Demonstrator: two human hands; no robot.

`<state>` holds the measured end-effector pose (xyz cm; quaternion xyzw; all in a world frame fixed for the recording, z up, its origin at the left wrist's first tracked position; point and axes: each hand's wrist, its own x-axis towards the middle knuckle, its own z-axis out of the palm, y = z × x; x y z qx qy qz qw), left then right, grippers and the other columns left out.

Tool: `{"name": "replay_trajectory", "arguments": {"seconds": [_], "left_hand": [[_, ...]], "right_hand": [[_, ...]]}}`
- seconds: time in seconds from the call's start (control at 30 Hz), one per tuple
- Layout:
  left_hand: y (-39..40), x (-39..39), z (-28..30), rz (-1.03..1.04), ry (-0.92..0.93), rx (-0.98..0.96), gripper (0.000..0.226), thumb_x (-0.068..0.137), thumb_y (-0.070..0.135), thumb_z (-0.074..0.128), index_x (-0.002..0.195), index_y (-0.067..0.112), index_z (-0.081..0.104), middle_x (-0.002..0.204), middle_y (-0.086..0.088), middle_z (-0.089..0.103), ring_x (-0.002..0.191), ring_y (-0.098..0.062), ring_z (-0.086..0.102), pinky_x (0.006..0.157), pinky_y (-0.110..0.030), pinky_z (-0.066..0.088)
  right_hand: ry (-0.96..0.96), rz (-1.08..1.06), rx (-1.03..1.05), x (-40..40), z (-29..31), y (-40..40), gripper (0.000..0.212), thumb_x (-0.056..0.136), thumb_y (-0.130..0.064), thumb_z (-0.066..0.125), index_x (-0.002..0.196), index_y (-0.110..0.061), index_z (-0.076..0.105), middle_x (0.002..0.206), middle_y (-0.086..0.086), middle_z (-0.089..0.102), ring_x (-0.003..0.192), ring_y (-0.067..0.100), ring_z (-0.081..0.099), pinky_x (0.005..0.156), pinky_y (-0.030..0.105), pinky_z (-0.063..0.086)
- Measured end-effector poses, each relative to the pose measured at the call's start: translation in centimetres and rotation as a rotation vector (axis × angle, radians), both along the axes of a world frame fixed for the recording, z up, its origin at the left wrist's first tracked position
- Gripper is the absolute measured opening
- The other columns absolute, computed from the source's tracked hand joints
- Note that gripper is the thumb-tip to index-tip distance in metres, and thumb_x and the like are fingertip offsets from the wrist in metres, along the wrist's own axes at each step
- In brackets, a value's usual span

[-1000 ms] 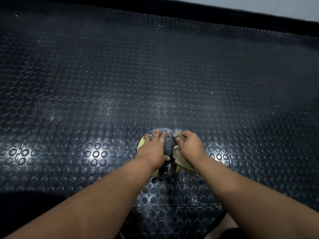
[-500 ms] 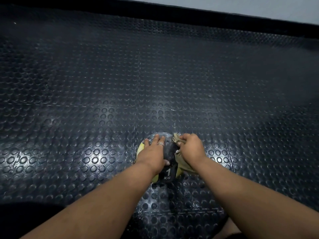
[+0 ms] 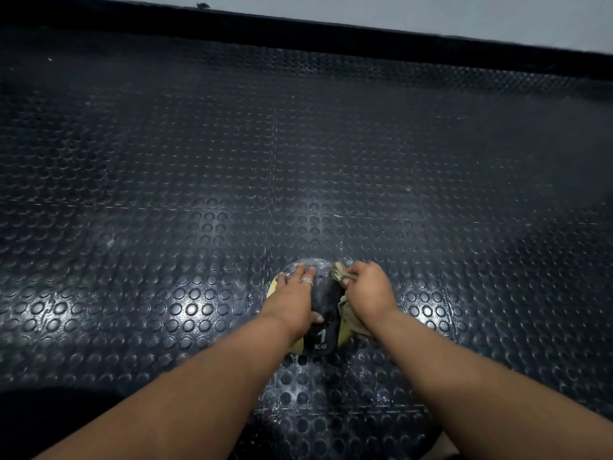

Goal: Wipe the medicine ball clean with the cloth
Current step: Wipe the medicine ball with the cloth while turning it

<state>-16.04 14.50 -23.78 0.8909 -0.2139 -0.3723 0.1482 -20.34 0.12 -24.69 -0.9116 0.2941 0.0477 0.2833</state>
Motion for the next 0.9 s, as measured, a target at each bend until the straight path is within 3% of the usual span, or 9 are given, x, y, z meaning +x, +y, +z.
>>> {"name": "replay_trajectory", "arguments": {"seconds": [0.1, 0.17, 0.3, 0.47, 0.5, 0.67, 0.9], "left_hand": [[0.4, 0.4, -0.2, 0.047, 0.020, -0.012, 0.098, 0.089, 0.026, 0.070, 0.157, 0.023, 0.000, 0.164, 0.007, -0.007, 0.151, -0.030, -0.003, 0.120, -0.046, 0.016], [0.5, 0.9, -0.4, 0.056, 0.033, -0.019, 0.098, 0.088, 0.025, 0.071, 0.157, 0.023, 0.002, 0.164, 0.008, -0.005, 0.151, -0.030, -0.001, 0.121, -0.046, 0.016], [-0.2, 1.3, -0.4, 0.013, 0.025, 0.010, 0.096, 0.090, 0.027, 0.069, 0.157, 0.023, 0.000, 0.164, 0.007, -0.006, 0.151, -0.031, -0.002, 0.121, -0.048, 0.017], [-0.2, 0.0, 0.1, -0.034, -0.026, 0.026, 0.096, 0.089, 0.028, 0.070, 0.157, 0.021, 0.001, 0.164, 0.005, -0.006, 0.150, -0.032, 0.000, 0.120, -0.048, 0.020], [-0.1, -0.2, 0.1, -0.044, -0.038, 0.026, 0.096, 0.089, 0.030, 0.069, 0.157, 0.021, 0.001, 0.164, 0.004, -0.005, 0.150, -0.032, 0.001, 0.119, -0.048, 0.022], [0.6, -1.7, 0.1, -0.095, -0.092, 0.028, 0.095, 0.090, 0.033, 0.068, 0.157, 0.021, 0.002, 0.164, 0.004, -0.006, 0.150, -0.033, 0.002, 0.119, -0.048, 0.023], [2.6, -3.1, 1.7, -0.258, -0.064, 0.166, 0.093, 0.093, 0.018, 0.065, 0.157, 0.022, -0.002, 0.164, 0.004, -0.011, 0.150, -0.033, 0.010, 0.116, -0.049, 0.028]], "right_hand": [[-0.078, 0.206, -0.094, -1.6, 0.4, 1.5, 0.021, 0.091, -0.003, 0.048, 0.098, -0.010, 0.067, 0.092, 0.000, 0.048, 0.086, 0.014, 0.050, 0.074, 0.020, 0.040], [-0.124, 0.283, -0.023, -3.3, 0.9, 3.1, 0.022, 0.090, -0.002, 0.047, 0.096, -0.012, 0.066, 0.090, -0.003, 0.048, 0.087, 0.006, 0.047, 0.072, 0.016, 0.040], [-0.114, 0.162, 0.022, -2.7, 0.6, 2.6, 0.021, 0.087, -0.002, 0.050, 0.098, -0.010, 0.065, 0.098, 0.004, 0.052, 0.093, 0.019, 0.049, 0.080, 0.028, 0.043], [0.091, -0.074, 0.101, -2.0, 1.2, -0.8, 0.012, 0.087, -0.005, 0.056, 0.084, -0.016, 0.060, 0.094, 0.010, 0.063, 0.073, 0.017, 0.053, 0.053, 0.023, 0.034], [0.116, -0.062, 0.089, -2.6, 1.3, -1.2, 0.012, 0.086, -0.005, 0.057, 0.086, -0.016, 0.062, 0.095, 0.010, 0.065, 0.074, 0.018, 0.054, 0.054, 0.023, 0.035], [0.084, 0.026, 0.017, -5.8, 2.9, 1.2, 0.027, 0.086, -0.007, 0.057, 0.111, -0.014, 0.064, 0.106, 0.006, 0.052, 0.099, 0.025, 0.054, 0.087, 0.030, 0.045], [0.160, 0.081, -0.030, -8.5, 4.0, 4.7, 0.038, 0.085, -0.003, 0.055, 0.120, -0.018, 0.059, 0.114, 0.008, 0.051, 0.104, 0.027, 0.053, 0.093, 0.036, 0.046]]}}
